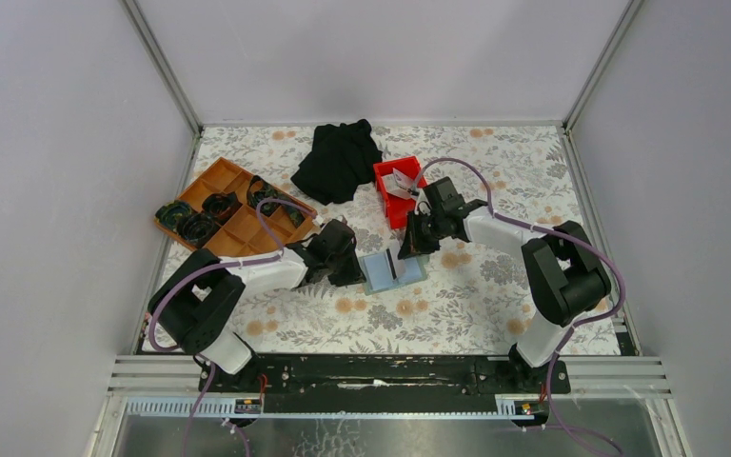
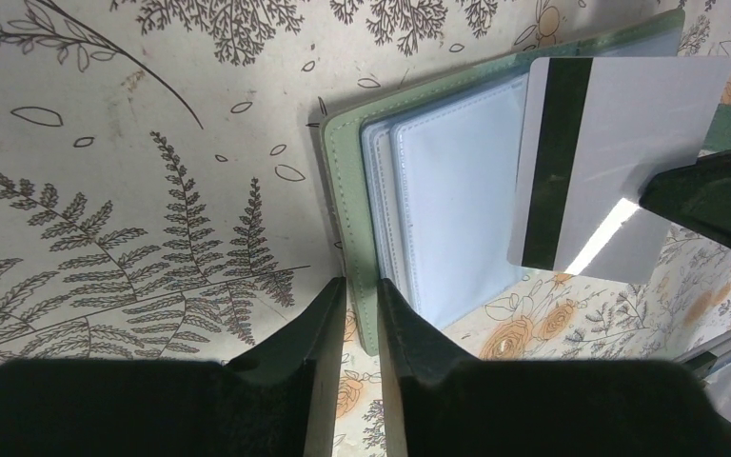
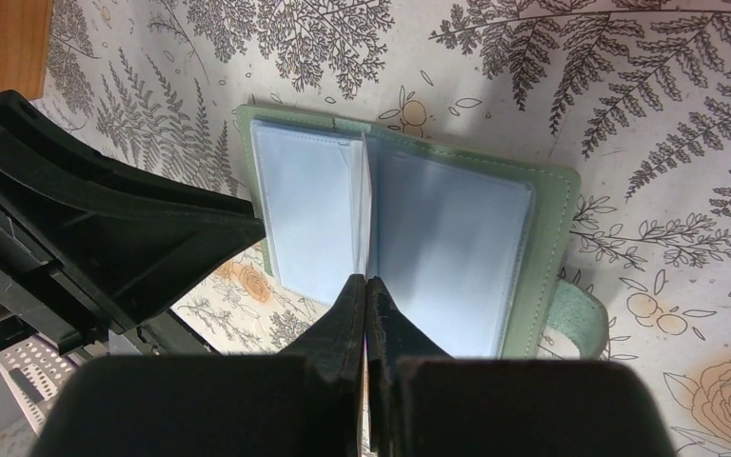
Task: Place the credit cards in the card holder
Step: Insert the credit card into the card holder.
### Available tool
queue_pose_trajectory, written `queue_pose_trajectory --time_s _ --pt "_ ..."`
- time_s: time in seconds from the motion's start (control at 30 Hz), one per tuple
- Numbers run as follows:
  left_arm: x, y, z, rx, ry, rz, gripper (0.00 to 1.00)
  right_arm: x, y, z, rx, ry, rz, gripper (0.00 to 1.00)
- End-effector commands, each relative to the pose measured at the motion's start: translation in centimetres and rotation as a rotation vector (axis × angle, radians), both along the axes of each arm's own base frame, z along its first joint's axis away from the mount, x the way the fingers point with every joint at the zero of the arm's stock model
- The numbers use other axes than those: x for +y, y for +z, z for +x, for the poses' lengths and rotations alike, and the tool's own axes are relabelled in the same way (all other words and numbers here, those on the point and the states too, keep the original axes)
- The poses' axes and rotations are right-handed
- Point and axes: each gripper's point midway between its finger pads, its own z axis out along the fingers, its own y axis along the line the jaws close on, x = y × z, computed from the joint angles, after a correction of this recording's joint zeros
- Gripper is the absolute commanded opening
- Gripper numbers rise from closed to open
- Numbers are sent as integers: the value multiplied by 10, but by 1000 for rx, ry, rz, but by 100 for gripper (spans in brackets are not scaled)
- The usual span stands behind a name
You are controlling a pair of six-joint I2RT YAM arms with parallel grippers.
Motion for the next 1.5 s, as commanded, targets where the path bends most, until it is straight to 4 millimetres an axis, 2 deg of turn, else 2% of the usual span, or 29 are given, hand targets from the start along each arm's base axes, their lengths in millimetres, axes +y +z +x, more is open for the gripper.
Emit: queue_pose_trajectory --time_s 0.0,0.37,1.07,1.47 --pt "4 -10 -5 14 -15 28 25 1 -2 1 -8 15 25 0" --pt "8 -14 -7 22 -11 44 25 -14 -18 -1 -15 9 -22 0" --pt "8 -21 -6 33 -15 65 25 -23 -26 0 -26 15 -51 0" --pt "9 -22 -5 32 -18 76 25 -28 -24 5 -52 8 -70 0"
